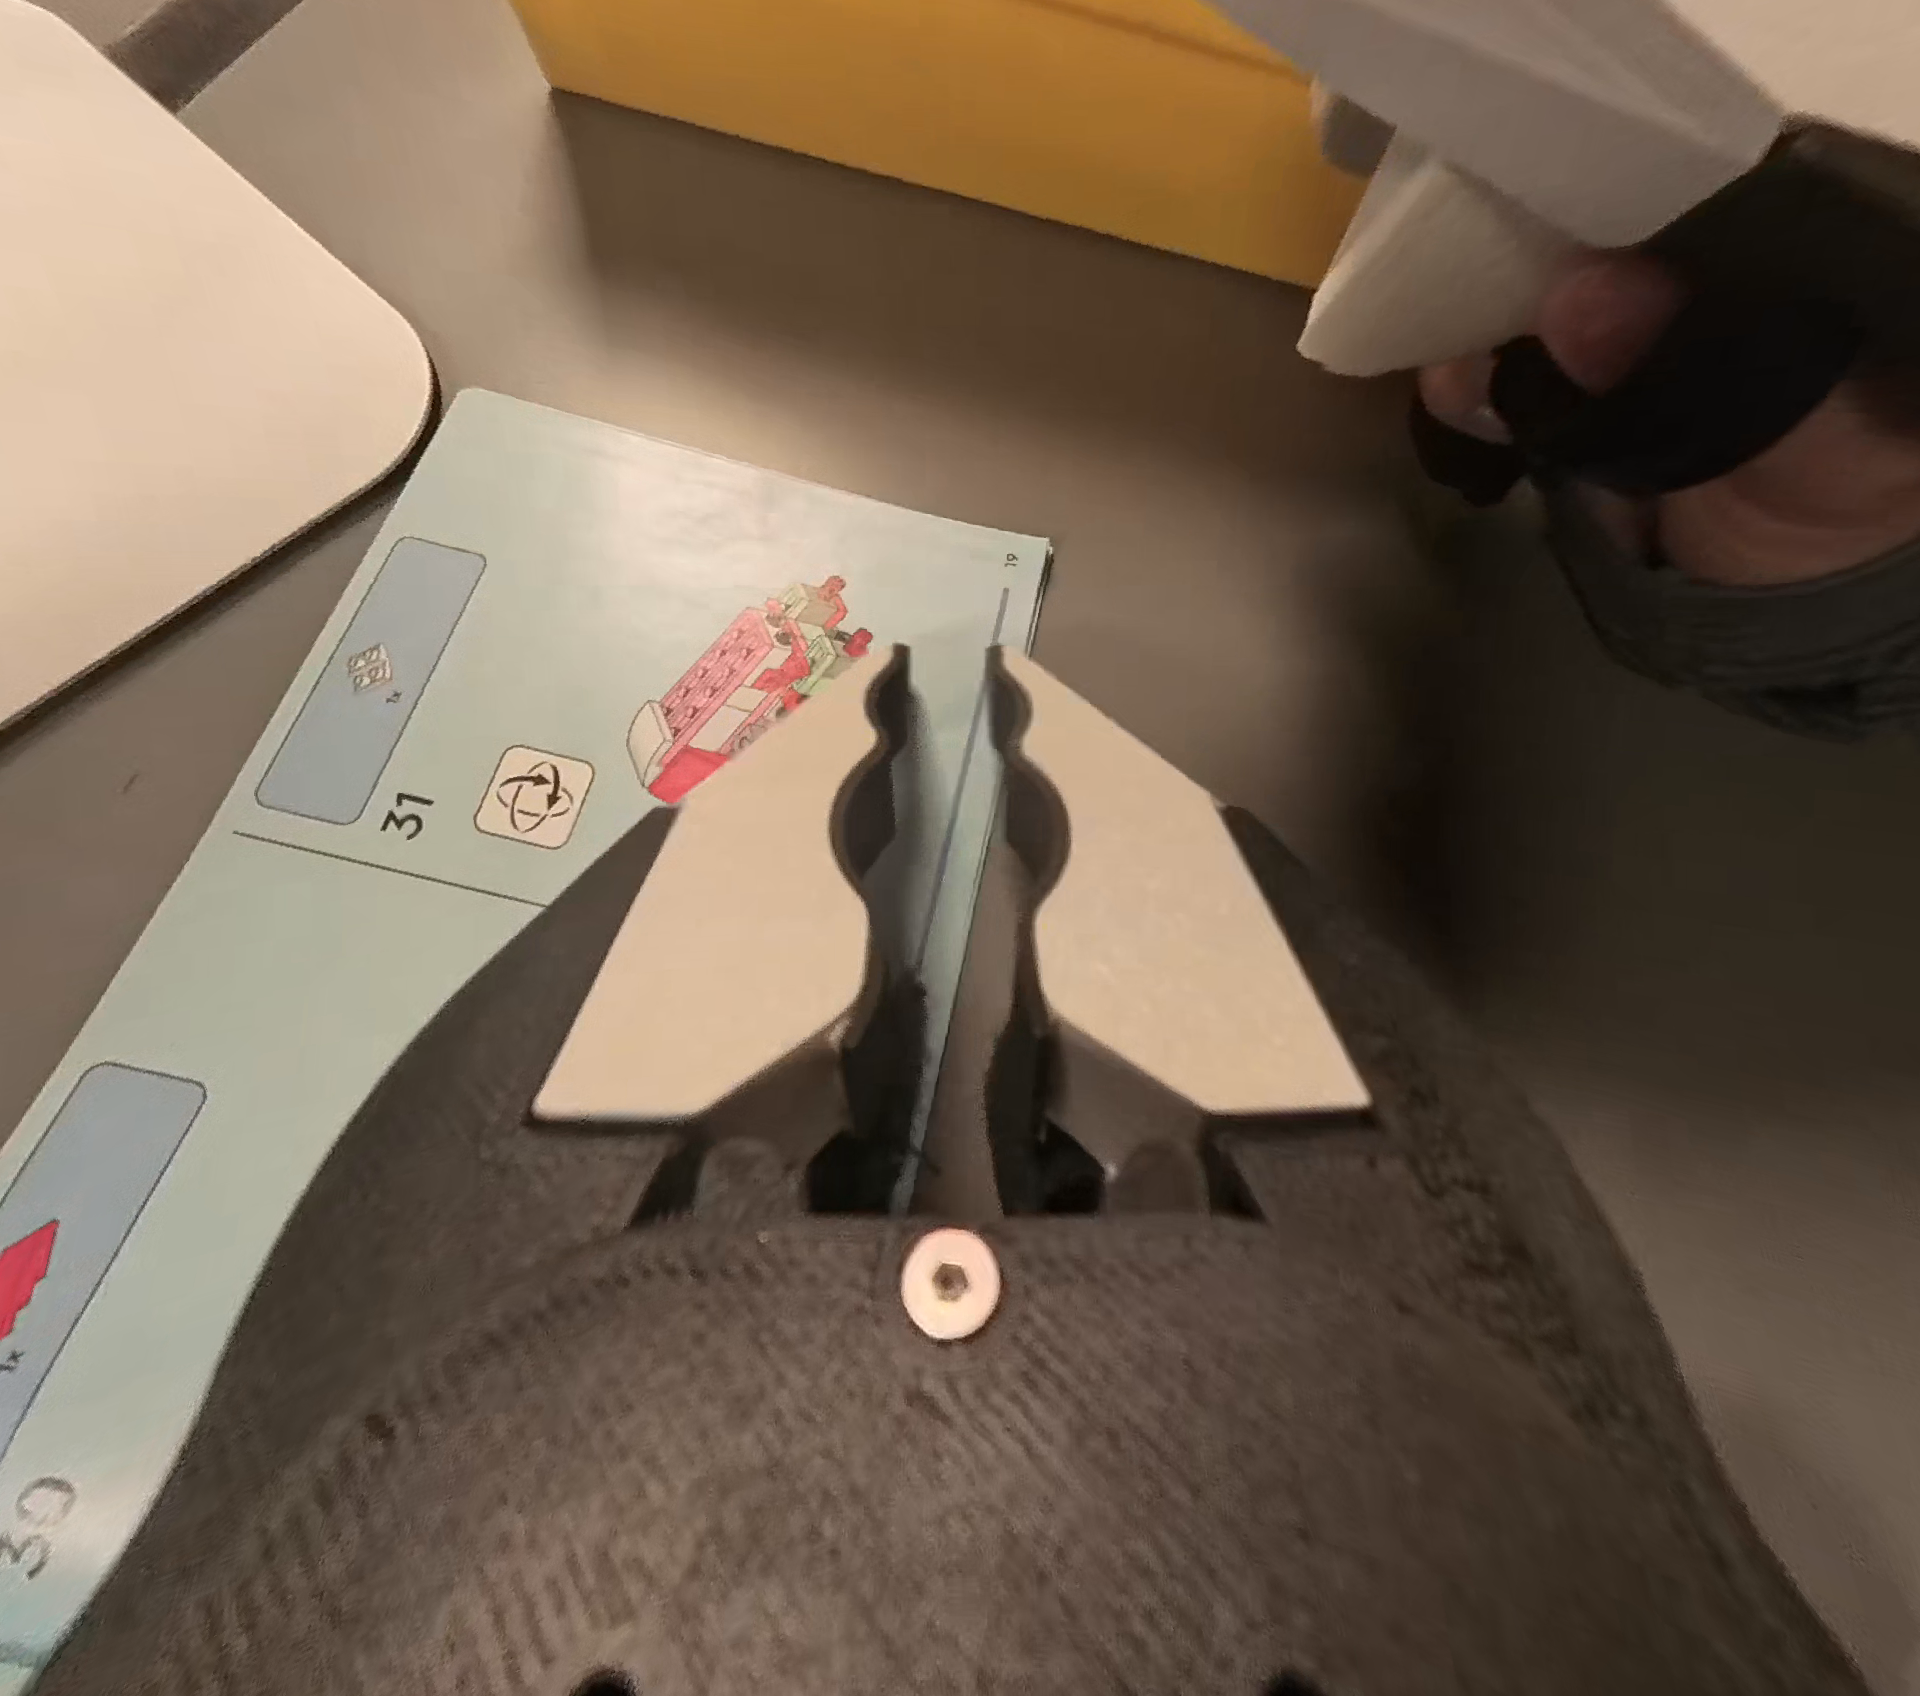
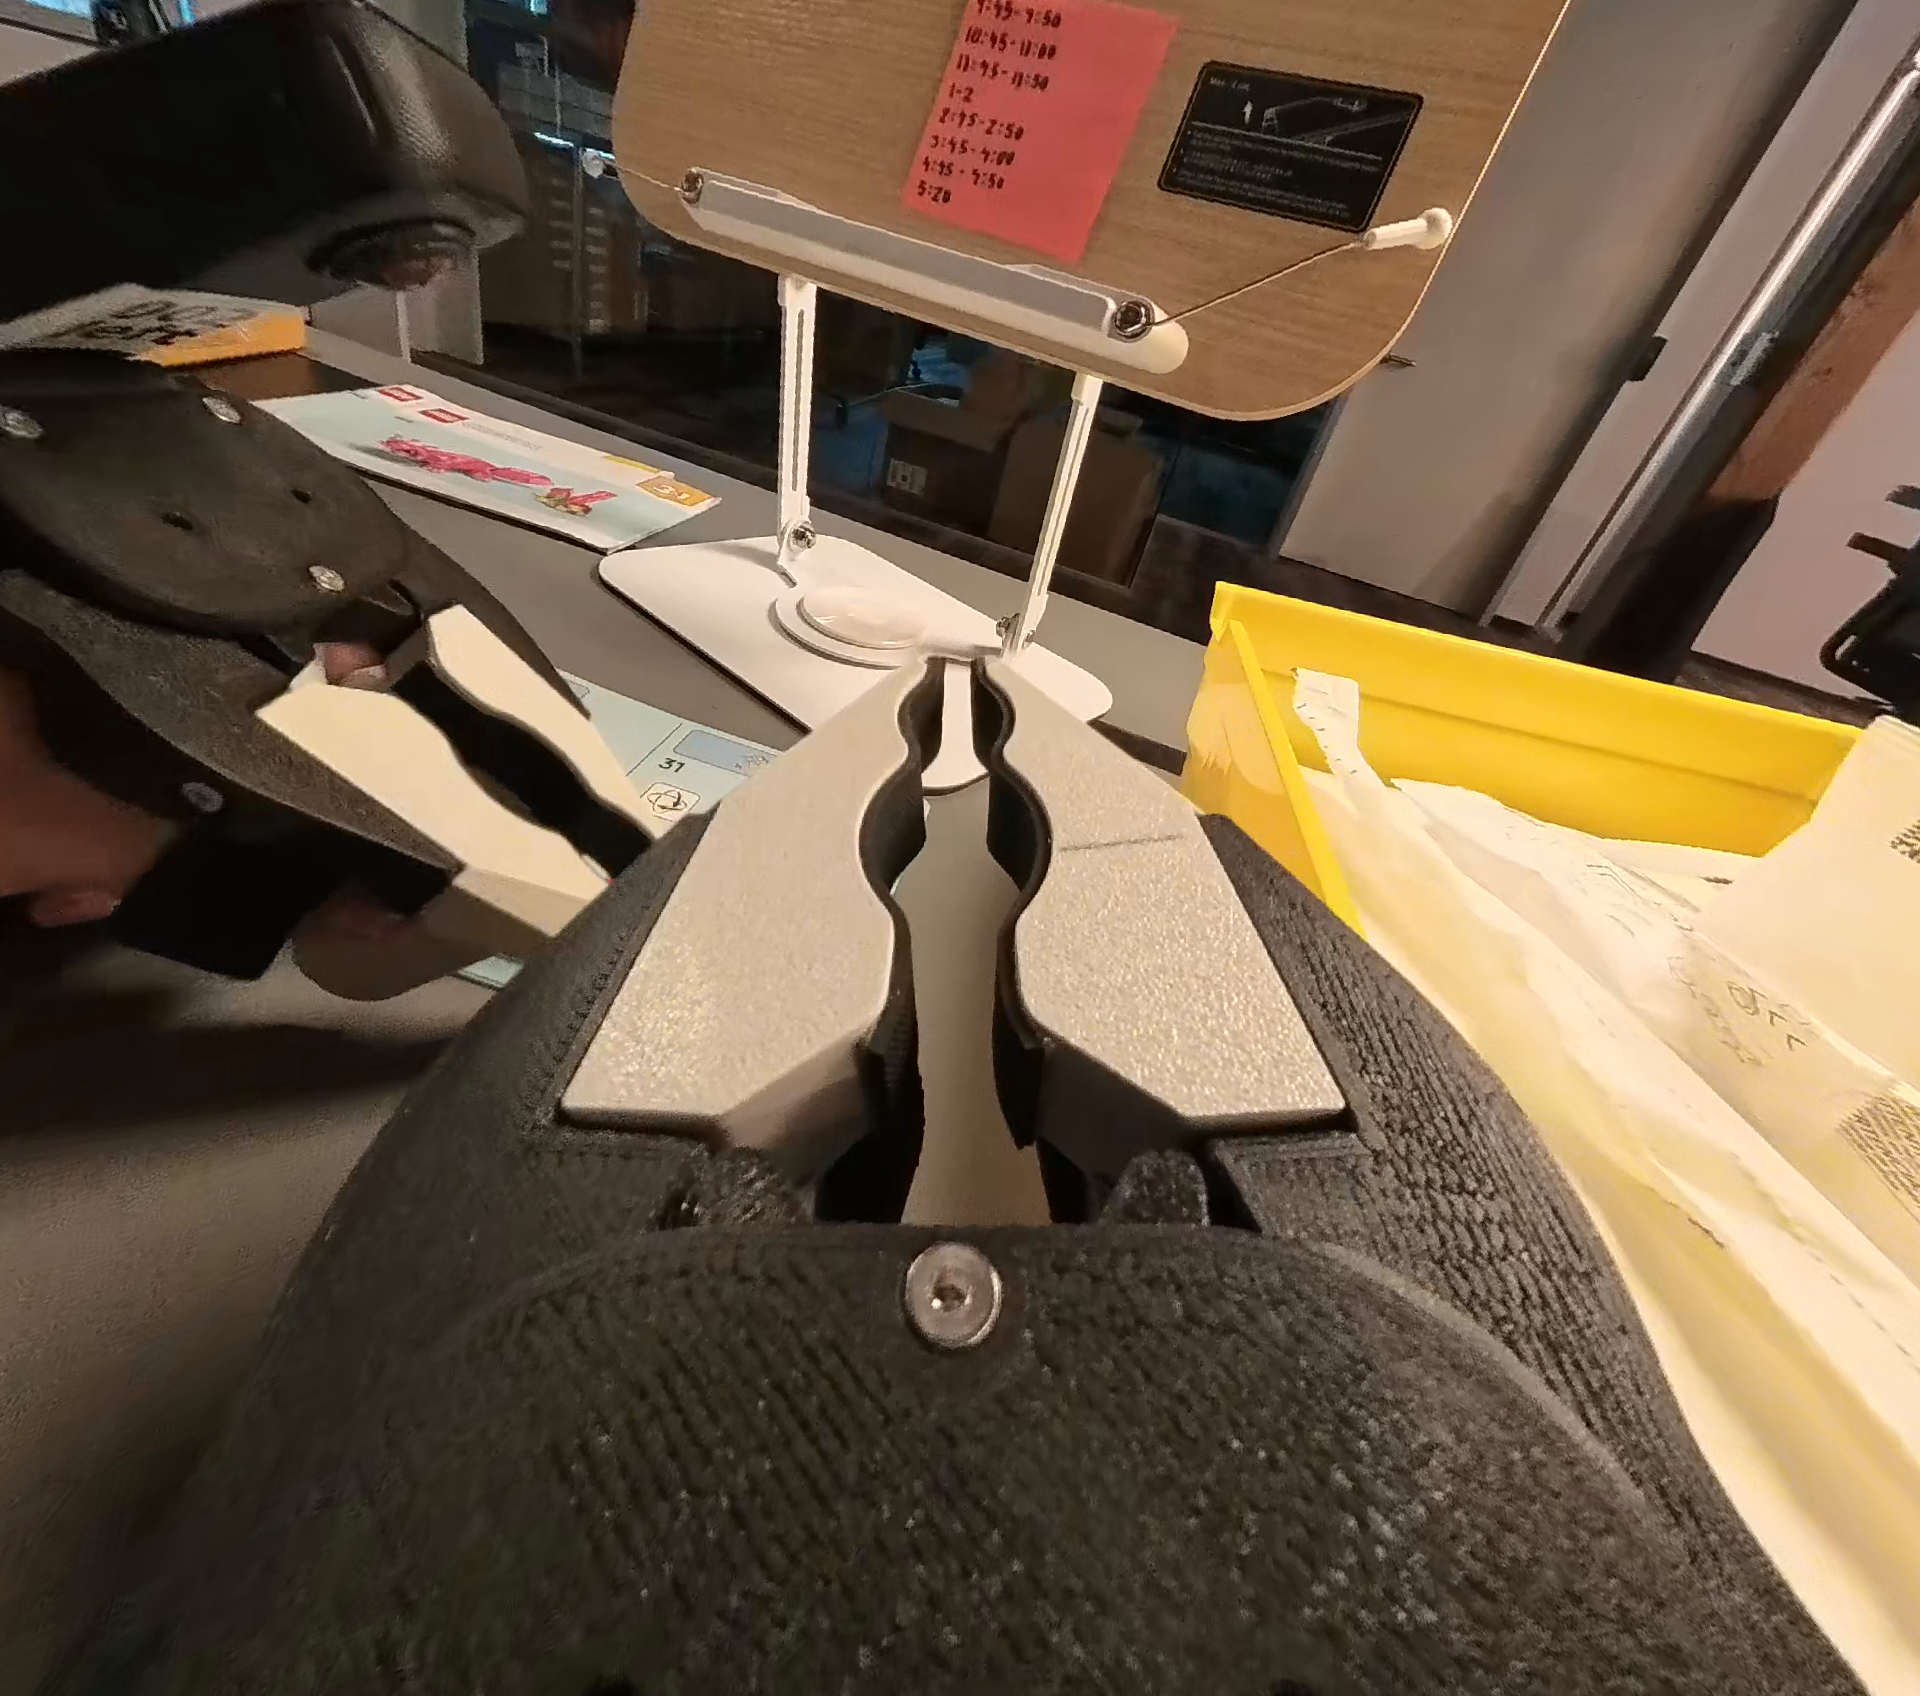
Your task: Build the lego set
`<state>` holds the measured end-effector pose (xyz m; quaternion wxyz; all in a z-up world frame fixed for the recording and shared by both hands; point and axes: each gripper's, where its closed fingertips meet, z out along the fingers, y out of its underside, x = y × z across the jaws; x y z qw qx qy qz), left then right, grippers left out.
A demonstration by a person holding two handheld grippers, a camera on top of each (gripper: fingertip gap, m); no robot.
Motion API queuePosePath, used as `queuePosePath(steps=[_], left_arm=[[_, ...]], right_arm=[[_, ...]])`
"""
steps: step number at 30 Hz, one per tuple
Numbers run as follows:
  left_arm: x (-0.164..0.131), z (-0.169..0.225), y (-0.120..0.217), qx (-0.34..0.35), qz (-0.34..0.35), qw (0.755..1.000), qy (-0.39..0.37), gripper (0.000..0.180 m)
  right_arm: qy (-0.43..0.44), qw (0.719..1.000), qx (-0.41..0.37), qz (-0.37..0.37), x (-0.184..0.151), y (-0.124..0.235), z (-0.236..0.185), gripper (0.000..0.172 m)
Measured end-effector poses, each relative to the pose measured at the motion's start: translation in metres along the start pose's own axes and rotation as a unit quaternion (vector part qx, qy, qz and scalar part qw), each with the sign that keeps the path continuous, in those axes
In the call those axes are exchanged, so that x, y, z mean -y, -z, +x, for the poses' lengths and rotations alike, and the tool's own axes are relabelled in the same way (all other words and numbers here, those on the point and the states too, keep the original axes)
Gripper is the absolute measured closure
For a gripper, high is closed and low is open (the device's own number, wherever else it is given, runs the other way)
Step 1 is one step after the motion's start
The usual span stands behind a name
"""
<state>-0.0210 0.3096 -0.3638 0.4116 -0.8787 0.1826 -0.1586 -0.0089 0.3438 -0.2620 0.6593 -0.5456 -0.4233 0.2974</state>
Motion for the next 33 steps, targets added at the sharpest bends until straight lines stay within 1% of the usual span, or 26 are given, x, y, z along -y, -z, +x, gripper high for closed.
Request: queuePosePath(steps=[2,3,5,9,11,12,16,17,20,23,24,27,30,33], left_arm=[[0.001,0.0,0.001,0.002,0.005,1.0,-0.001,0.149],[0.001,-0.001,0.001,0.006,0.005,1.0,-0.004,0.144],[-0.001,-0.002,-0.001,0.015,-0.004,1.0,-0.012,0.143],[-0.005,-0.003,-0.004,0.046,-0.022,0.998,-0.047,0.146],[-0.005,-0.003,-0.004,0.046,-0.022,0.998,-0.047,0.146],[-0.005,-0.003,-0.004,0.04,-0.02,0.998,-0.04,0.147],[-0.003,0.003,-0.002,-0.002,-0.01,1.0,-0.014,0.164],[-0.002,0.003,-0.001,-0.007,-0.009,1.0,-0.01,0.165],[-0.002,0.006,-0.001,-0.017,-0.007,1.0,-0.009,0.171],[-0.004,0.01,-0.001,-0.03,-0.013,0.999,-0.015,0.18],[-0.004,0.011,-0.001,-0.028,-0.013,0.999,-0.02,0.18],[-0.002,0.011,0.0,-0.009,-0.005,0.999,-0.044,0.18],[0.004,0.01,0.005,0.03,0.024,0.996,-0.085,0.18],[0.009,0.007,0.014,0.082,0.051,0.986,-0.134,0.18]], right_arm=[[-0.001,1.0,-0.001,-0.001,0.0,0.0,0.0,0.168],[-0.001,1.0,-0.001,-0.001,0.0,0.0,0.0,0.168],[-0.001,1.0,-0.001,-0.001,-0.001,0.0,0.0,0.168],[-0.002,1.0,0.0,-0.005,-0.002,-0.001,0.0,0.168],[-0.002,1.0,0.0,-0.007,-0.002,-0.001,0.0,0.169],[-0.002,1.0,0.0,-0.008,-0.003,-0.001,0.0,0.169],[-0.002,1.0,0.001,-0.011,-0.004,-0.001,-0.001,0.169],[-0.003,1.0,0.001,-0.012,-0.004,-0.001,-0.001,0.169],[-0.004,1.0,0.003,-0.016,-0.006,-0.002,-0.001,0.169],[-0.005,1.0,0.004,-0.02,-0.007,-0.003,-0.001,0.17],[-0.005,1.0,0.005,-0.023,-0.008,-0.003,-0.002,0.17],[-0.008,0.999,0.008,-0.031,-0.011,-0.004,-0.002,0.169],[-0.006,0.999,0.017,-0.036,-0.013,-0.005,-0.005,0.168],[0.019,0.998,0.052,-0.041,-0.015,-0.006,-0.017,0.158]])
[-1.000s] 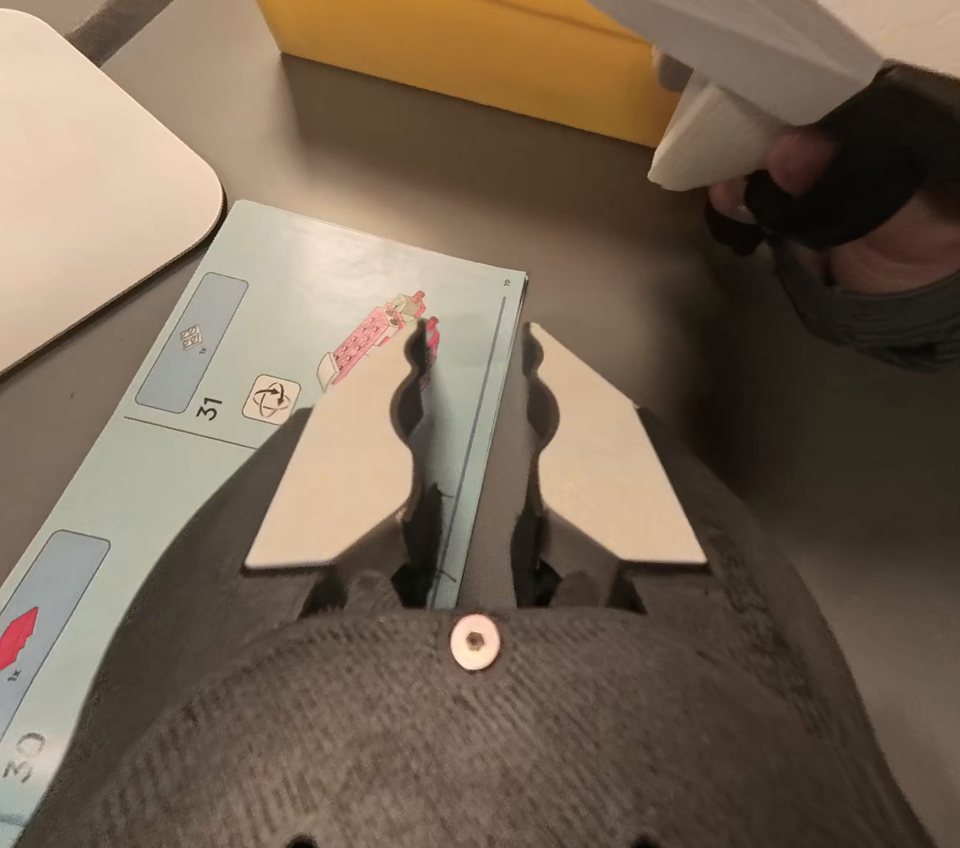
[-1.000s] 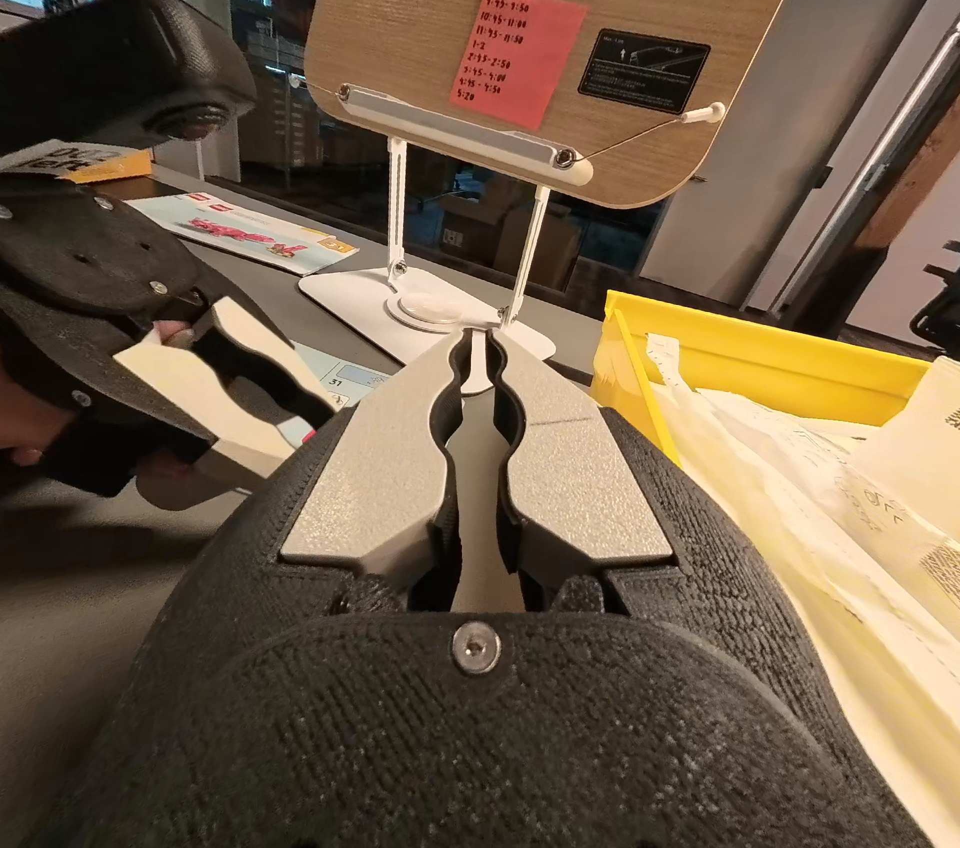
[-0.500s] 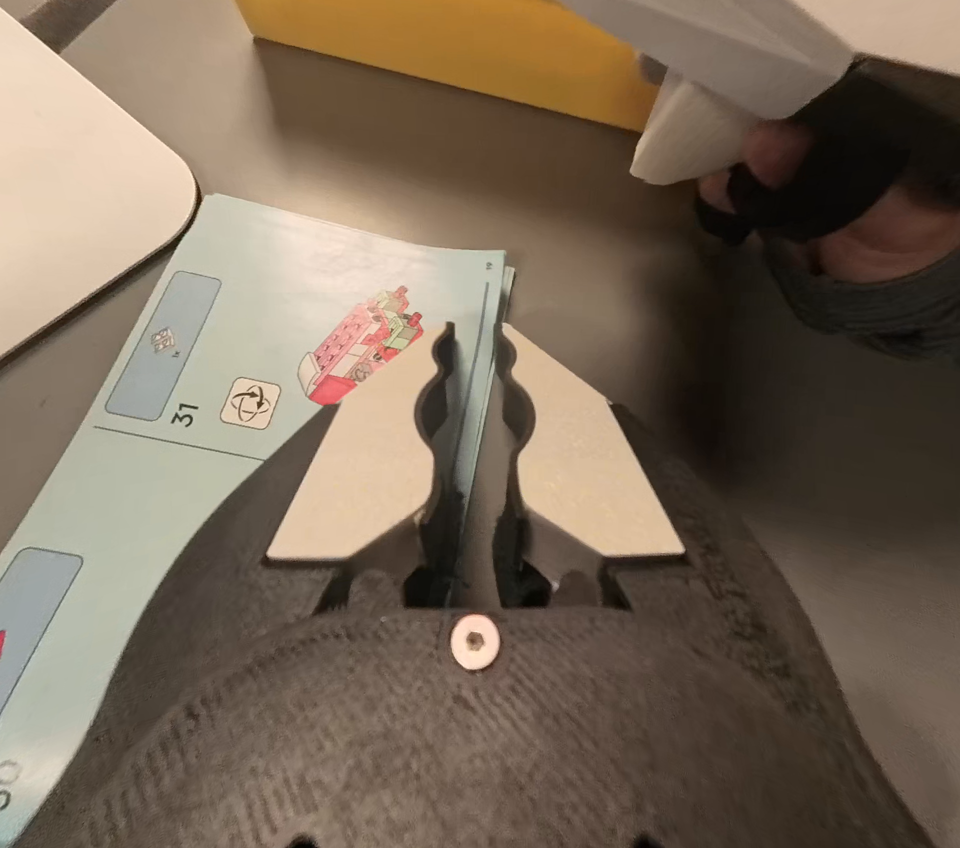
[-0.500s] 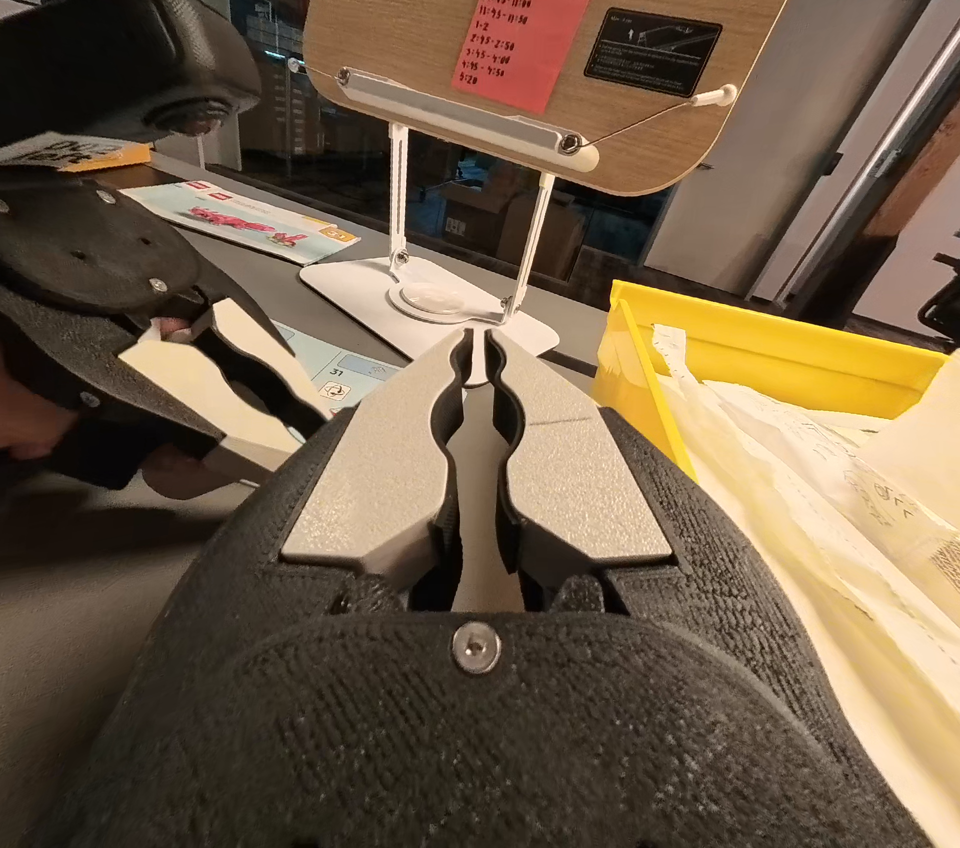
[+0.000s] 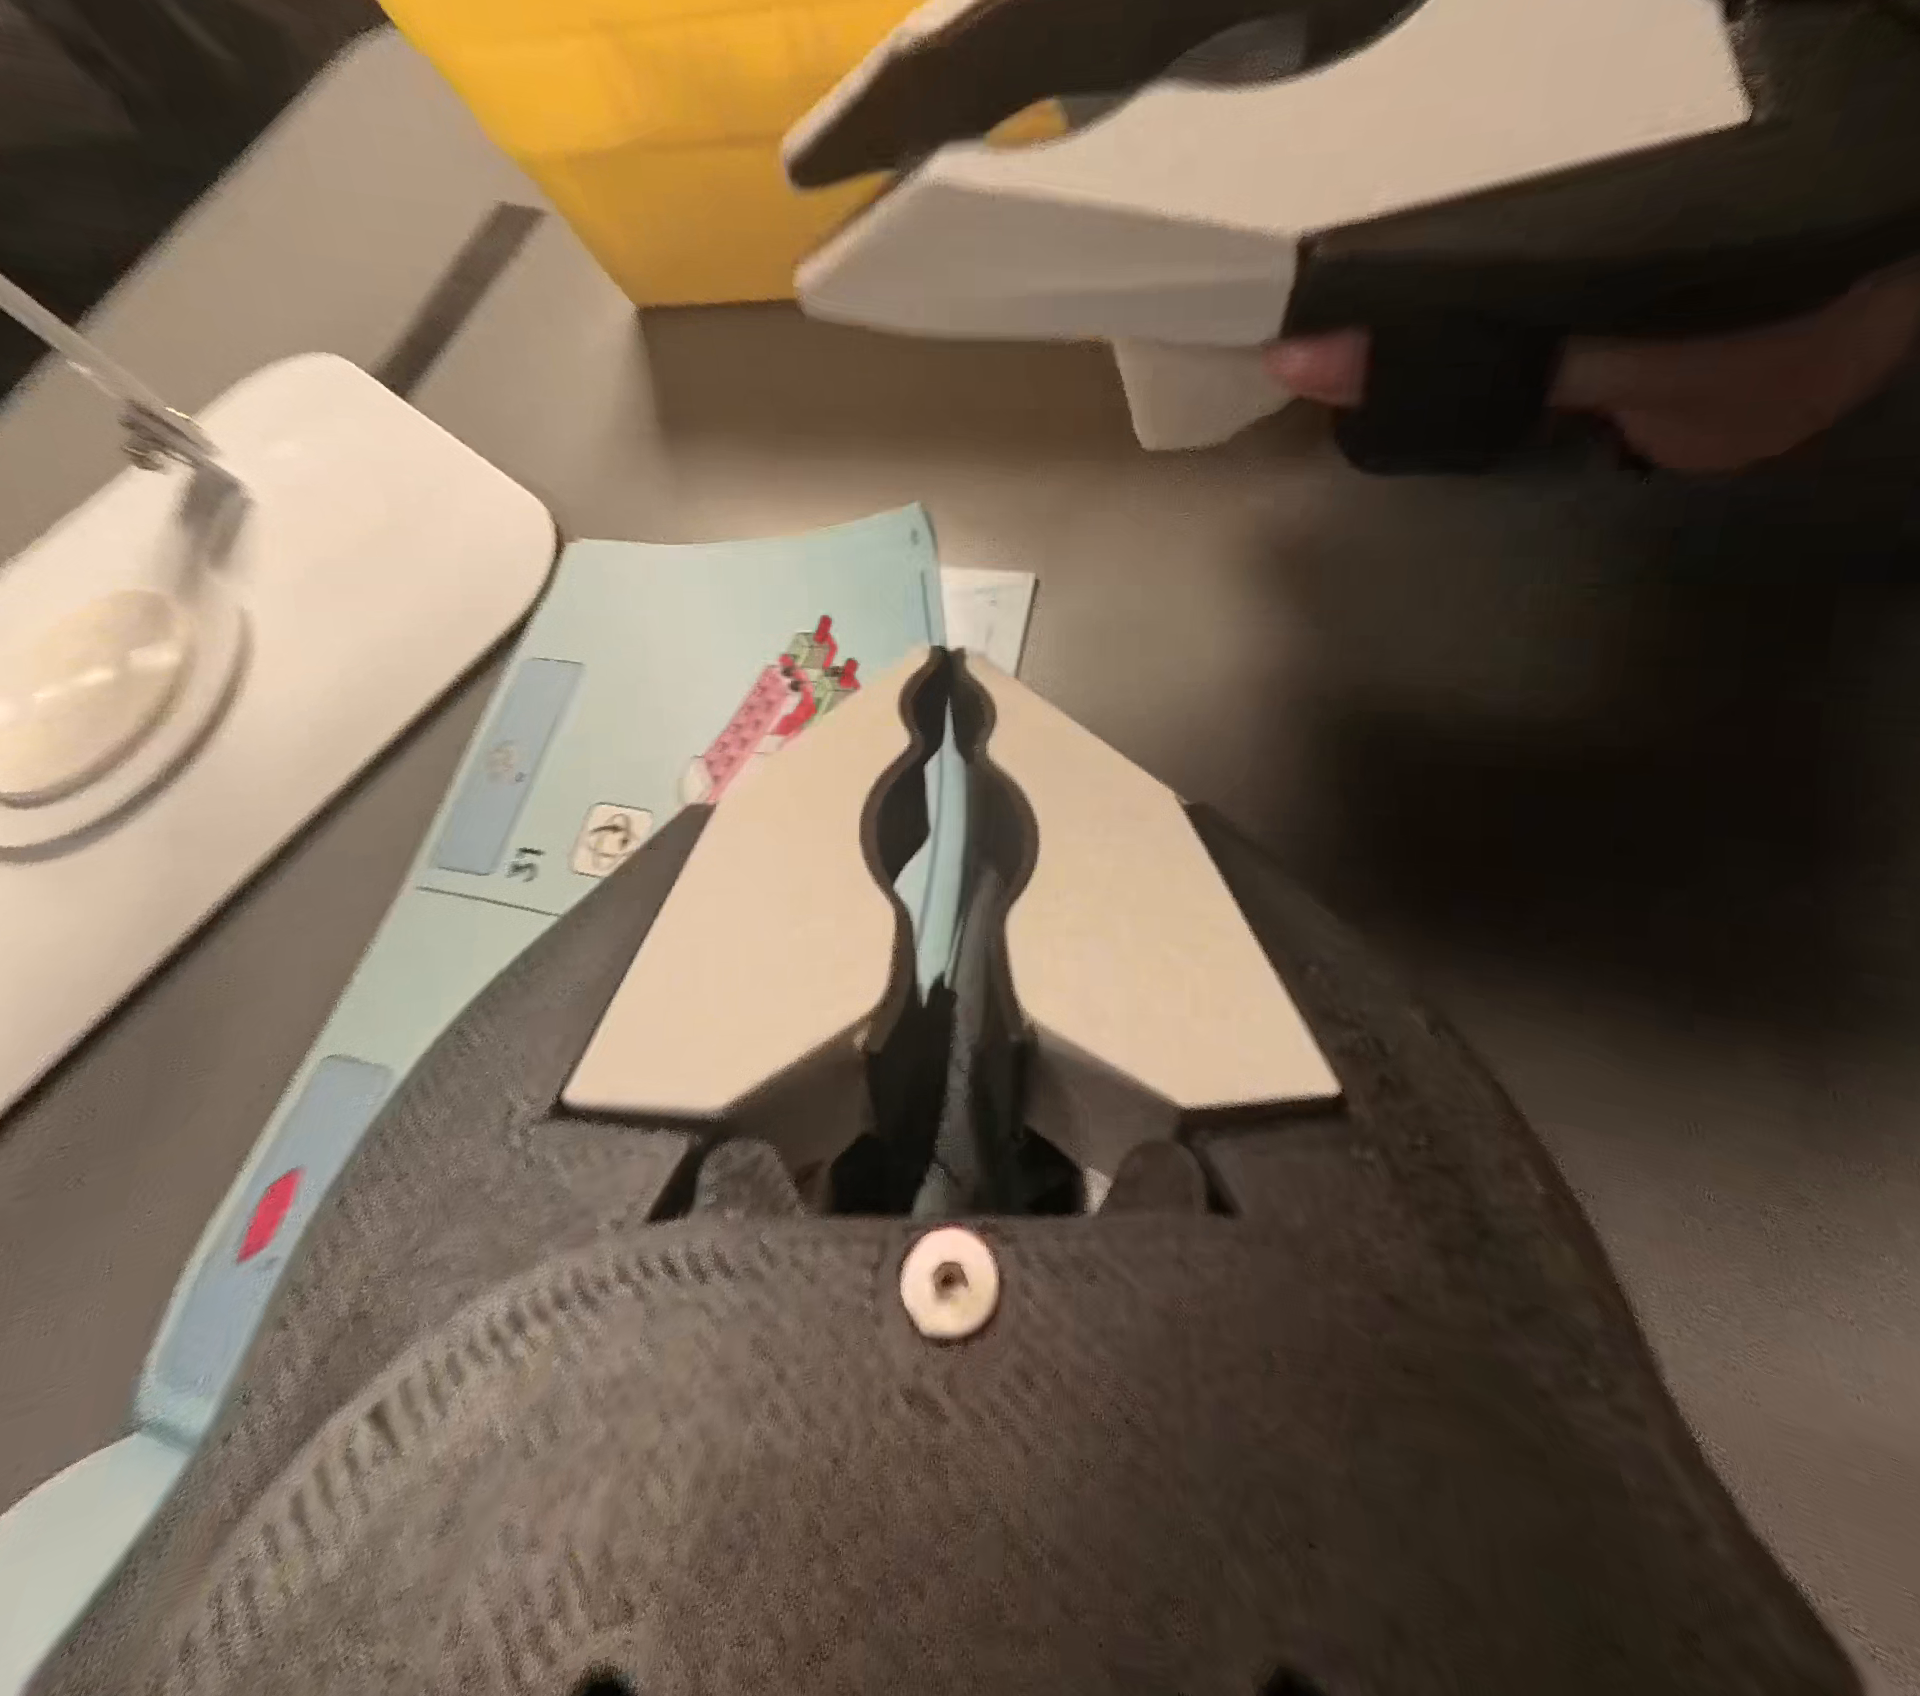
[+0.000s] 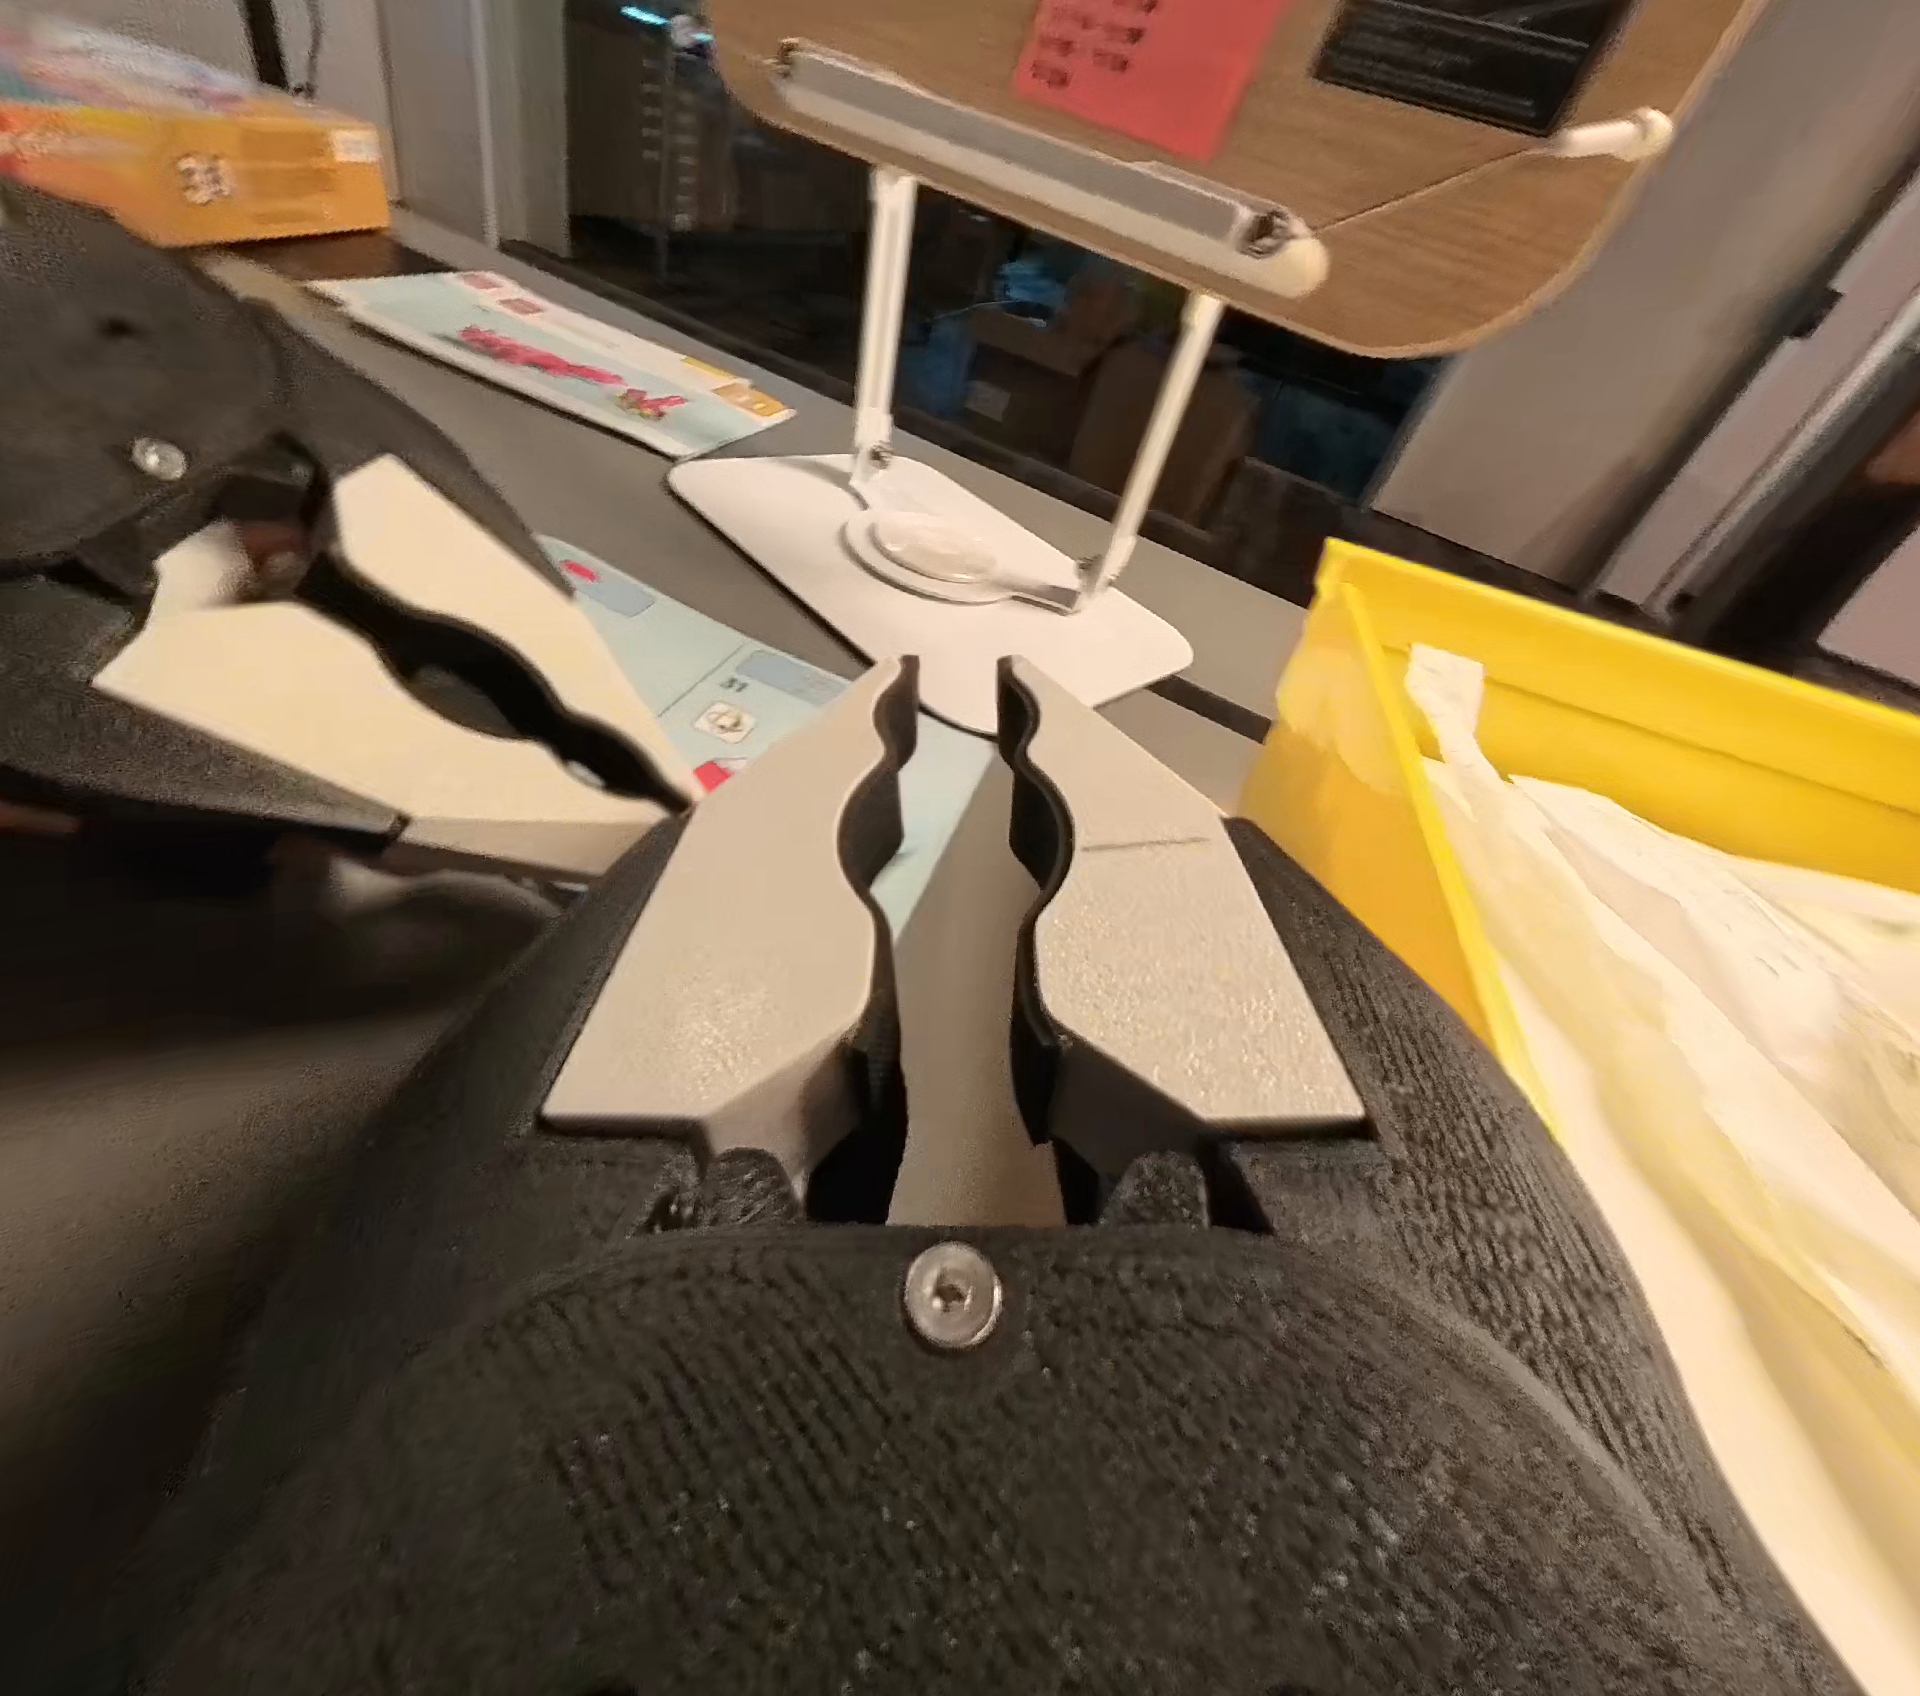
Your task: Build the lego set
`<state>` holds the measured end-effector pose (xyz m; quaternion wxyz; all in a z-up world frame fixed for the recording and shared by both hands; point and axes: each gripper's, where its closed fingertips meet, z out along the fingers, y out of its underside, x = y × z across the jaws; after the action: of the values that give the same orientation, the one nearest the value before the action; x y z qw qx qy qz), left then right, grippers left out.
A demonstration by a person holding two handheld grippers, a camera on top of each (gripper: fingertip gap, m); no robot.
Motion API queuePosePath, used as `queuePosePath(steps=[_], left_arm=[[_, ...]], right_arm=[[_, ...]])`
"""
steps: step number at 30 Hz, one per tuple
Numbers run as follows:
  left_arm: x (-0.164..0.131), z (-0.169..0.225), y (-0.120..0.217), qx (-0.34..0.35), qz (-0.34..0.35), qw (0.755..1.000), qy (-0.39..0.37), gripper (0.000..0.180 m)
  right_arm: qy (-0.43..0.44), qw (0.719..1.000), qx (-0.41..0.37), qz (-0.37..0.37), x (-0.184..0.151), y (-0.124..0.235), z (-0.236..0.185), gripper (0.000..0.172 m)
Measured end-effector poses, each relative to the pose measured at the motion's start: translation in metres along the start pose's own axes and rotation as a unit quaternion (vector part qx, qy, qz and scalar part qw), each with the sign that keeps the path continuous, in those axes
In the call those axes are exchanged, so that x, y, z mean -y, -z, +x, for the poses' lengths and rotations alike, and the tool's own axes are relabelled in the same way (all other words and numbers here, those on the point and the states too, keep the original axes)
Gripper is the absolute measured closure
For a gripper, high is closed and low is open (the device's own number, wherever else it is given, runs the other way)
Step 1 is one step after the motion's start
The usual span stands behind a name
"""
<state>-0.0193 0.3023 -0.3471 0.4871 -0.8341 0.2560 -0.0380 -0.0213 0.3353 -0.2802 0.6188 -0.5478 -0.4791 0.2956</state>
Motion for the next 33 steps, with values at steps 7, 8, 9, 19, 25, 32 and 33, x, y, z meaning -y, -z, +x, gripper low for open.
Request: queuePosePath(steps=[7,8,9,19,25,32,33], left_arm=[[0.008,-0.014,0.014,0.076,0.03,0.994,-0.068,0.18],[0.006,-0.014,0.013,0.076,0.026,0.994,-0.071,0.18],[0.004,-0.015,0.012,0.075,0.022,0.994,-0.072,0.18],[0.003,-0.015,0.015,0.073,0.031,0.992,-0.095,0.18],[0.002,-0.011,0.013,0.06,0.031,0.992,-0.11,0.18],[0.002,-0.008,0.012,0.054,0.032,0.991,-0.122,0.18],[0.001,-0.008,0.012,0.054,0.032,0.991,-0.122,0.18]], right_arm=[[0.186,0.978,0.093,0.009,-0.003,0.002,-0.047,0.145],[0.196,0.976,0.094,0.009,-0.004,0.002,-0.048,0.144],[0.198,0.975,0.097,0.007,-0.005,0.003,-0.049,0.142],[0.23,0.965,0.119,-0.031,-0.023,0.002,-0.047,0.129],[0.3,0.947,0.107,-0.054,-0.034,0.0,-0.049,0.134],[0.337,0.934,0.097,-0.068,-0.04,-0.003,-0.048,0.127],[0.337,0.934,0.101,-0.069,-0.041,-0.002,-0.05,0.127]])
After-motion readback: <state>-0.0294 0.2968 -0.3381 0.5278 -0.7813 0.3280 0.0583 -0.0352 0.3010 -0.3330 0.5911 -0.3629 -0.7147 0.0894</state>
